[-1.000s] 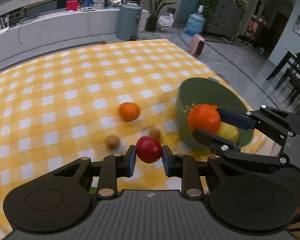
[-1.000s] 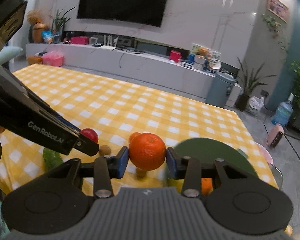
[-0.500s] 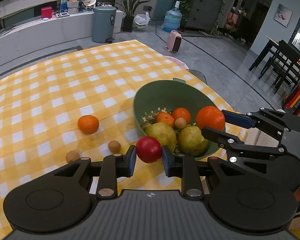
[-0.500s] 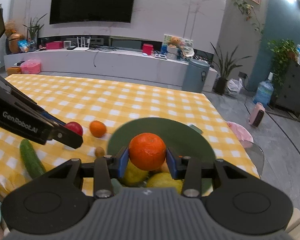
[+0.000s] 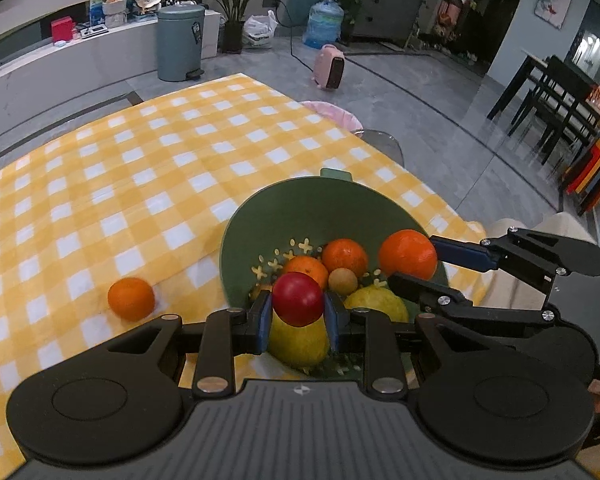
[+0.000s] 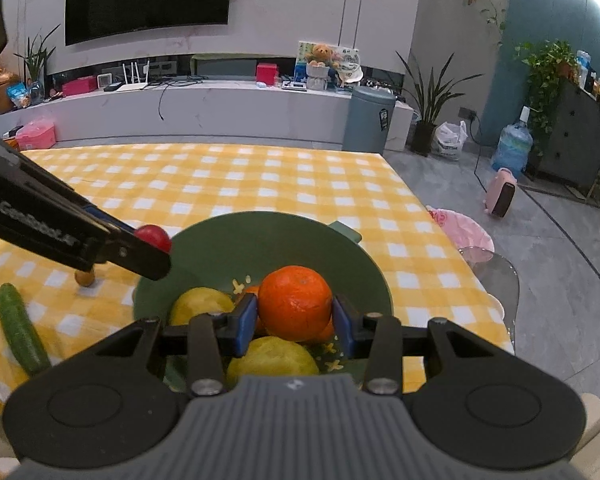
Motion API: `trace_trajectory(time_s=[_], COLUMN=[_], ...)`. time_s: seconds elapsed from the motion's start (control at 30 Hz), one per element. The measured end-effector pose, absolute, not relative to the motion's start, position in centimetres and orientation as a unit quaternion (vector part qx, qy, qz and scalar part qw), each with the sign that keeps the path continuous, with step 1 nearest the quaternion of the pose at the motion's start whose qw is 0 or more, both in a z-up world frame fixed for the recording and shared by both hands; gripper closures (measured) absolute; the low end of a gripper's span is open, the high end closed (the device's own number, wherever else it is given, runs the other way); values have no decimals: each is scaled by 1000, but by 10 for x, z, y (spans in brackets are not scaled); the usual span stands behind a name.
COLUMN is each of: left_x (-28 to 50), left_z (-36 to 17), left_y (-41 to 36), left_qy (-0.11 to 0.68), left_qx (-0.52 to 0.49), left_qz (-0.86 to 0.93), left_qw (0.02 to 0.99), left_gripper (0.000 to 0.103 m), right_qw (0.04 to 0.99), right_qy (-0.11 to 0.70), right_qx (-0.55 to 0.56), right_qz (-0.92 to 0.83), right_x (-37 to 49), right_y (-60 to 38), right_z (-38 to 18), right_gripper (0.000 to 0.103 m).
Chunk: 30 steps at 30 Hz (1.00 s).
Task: Organize fruits
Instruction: 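Carry the tomato and mandarin over the green colander, then lower the tomato and mandarin into the colander and open both tools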
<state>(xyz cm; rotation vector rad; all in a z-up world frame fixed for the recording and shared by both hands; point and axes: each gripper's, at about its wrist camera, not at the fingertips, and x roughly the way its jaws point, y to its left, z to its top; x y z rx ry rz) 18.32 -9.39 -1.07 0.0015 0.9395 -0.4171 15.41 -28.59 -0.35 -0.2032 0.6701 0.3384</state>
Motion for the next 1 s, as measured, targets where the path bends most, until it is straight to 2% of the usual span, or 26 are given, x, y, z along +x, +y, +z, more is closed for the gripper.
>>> trace_trajectory(time_s=[0.57,1.0], left_x=[238,246], left_z=[-47,-55], left_y=[-113,-115], left_qy=[475,480], left_qx=[85,98], left_qz=[-216,-220], left_qw=[849,843], left_gripper=[73,72], right_qw=[900,902], right_qy=[368,370], right_qx=[-88,-73], right_qz=[216,210], right_x=[234,242], right_y=[-275,-275], right_z=[-43,-56], right_gripper=[65,64])
